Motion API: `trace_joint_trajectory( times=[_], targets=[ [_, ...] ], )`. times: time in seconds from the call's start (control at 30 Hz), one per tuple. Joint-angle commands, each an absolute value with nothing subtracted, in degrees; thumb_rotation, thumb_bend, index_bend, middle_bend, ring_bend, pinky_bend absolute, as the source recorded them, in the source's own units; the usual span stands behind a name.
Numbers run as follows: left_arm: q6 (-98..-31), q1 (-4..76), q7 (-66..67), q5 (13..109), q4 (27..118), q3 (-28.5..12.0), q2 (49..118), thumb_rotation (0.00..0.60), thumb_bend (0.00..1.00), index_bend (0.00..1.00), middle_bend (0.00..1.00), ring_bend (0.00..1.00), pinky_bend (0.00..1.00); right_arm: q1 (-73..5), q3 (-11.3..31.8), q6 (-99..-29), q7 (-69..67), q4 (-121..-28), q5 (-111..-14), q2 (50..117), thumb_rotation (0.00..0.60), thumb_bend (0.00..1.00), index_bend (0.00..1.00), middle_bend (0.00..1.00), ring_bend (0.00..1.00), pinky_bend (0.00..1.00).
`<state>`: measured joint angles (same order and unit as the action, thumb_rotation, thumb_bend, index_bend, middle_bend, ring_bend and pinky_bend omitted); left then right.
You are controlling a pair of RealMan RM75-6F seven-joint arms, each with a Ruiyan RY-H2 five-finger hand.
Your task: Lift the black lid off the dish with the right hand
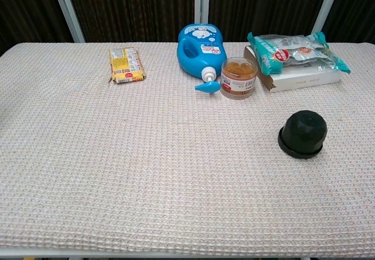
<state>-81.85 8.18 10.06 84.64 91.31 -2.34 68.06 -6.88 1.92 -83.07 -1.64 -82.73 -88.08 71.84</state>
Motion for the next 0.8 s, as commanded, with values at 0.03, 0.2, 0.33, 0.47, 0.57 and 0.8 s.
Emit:
trace_joint_trajectory(
  times=[0.03, 0.2, 0.33, 0.47, 0.57, 0.8],
  targets=[
    [-81.8, 8.2, 10.0, 84.9, 90.9, -2.2, 68.4, 0.6, 0.17, 0.09, 0.07, 0.0, 0.21, -7.1, 2.0, -82.7, -2.0, -82.3, -88.0, 72.2, 0.6, 0.31, 0.0, 0.04, 0.0, 0.0],
    [-81.8, 8.2, 10.7, 84.8, 91.3, -1.9, 68.5, 0.6, 0.17, 0.09, 0.07, 0.0, 0.21, -7.7, 1.7, -81.3, -2.9, -81.1, -88.0, 73.1, 0.6, 0.31, 0.0, 0.04, 0.0, 0.0],
    [-82.0, 8.1, 10.7, 84.8, 91.5, -1.9, 68.4, 0.6, 0.17, 0.09, 0.07, 0.0, 0.21, -7.9, 1.4, -80.4, -3.3, -80.7, -88.1, 73.9, 0.6, 0.31, 0.0, 0.04, 0.0, 0.0],
    [-82.0, 8.1, 10.5, 84.9, 91.7, -1.9, 68.1, 0.6, 0.17, 0.09, 0.07, 0.0, 0.21, -8.8, 0.6, -77.6, -4.7, -81.2, -87.8, 74.4, 0.6, 0.29, 0.0, 0.05, 0.0, 0.0],
    [-82.1, 8.2, 10.3, 84.9, 92.0, -2.1, 67.7, 0.6, 0.17, 0.09, 0.07, 0.0, 0.21, -9.7, 0.1, -75.8, -5.9, -81.1, -88.3, 75.6, 0.6, 0.22, 0.0, 0.05, 0.0, 0.0],
    [-82.5, 7.8, 10.0, 85.1, 91.9, -1.8, 68.1, 0.6, 0.17, 0.09, 0.07, 0.0, 0.21, -12.0, -0.3, -73.1, -7.7, -77.9, -89.7, 80.0, 0.6, 0.02, 0.0, 0.07, 0.0, 0.0]
  ],
)
